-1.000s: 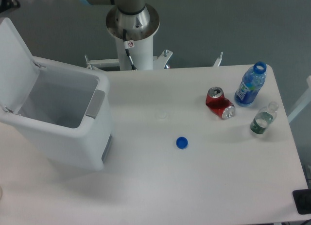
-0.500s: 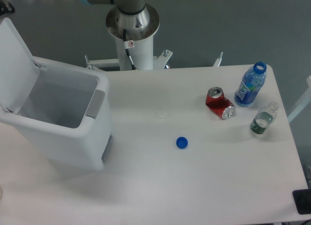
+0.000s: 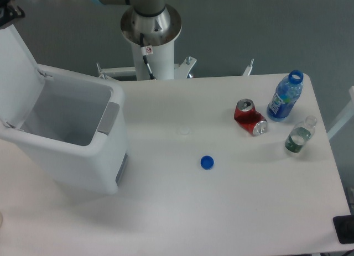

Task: Close the trash can
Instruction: 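Lower the gripper behind the raised lid of the trash can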

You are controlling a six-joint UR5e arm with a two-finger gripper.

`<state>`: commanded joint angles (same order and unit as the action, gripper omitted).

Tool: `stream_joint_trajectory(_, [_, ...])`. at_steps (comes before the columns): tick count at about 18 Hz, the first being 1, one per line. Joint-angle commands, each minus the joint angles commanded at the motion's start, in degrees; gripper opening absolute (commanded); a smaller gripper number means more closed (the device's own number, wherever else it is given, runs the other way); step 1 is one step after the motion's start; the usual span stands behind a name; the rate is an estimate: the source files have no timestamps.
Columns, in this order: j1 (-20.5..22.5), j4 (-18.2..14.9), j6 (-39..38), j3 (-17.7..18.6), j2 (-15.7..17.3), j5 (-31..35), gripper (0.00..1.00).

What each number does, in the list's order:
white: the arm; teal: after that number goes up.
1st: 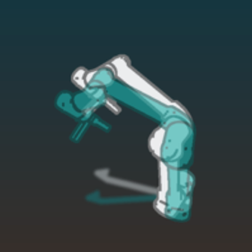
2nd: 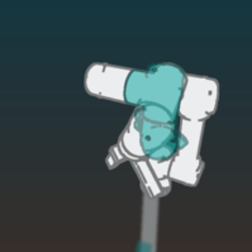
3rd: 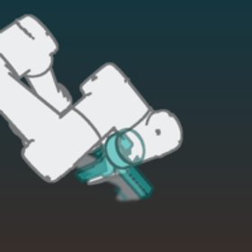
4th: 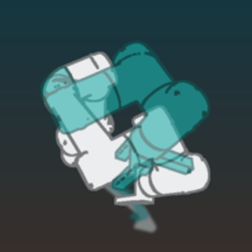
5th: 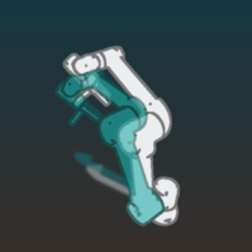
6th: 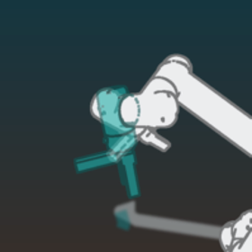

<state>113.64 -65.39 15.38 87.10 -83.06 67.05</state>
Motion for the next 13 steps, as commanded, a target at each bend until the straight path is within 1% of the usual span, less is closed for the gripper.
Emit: stream_joint_trajectory(13, [0.4,-0.2,0.2,0.0,0.3,1.8,0.00])
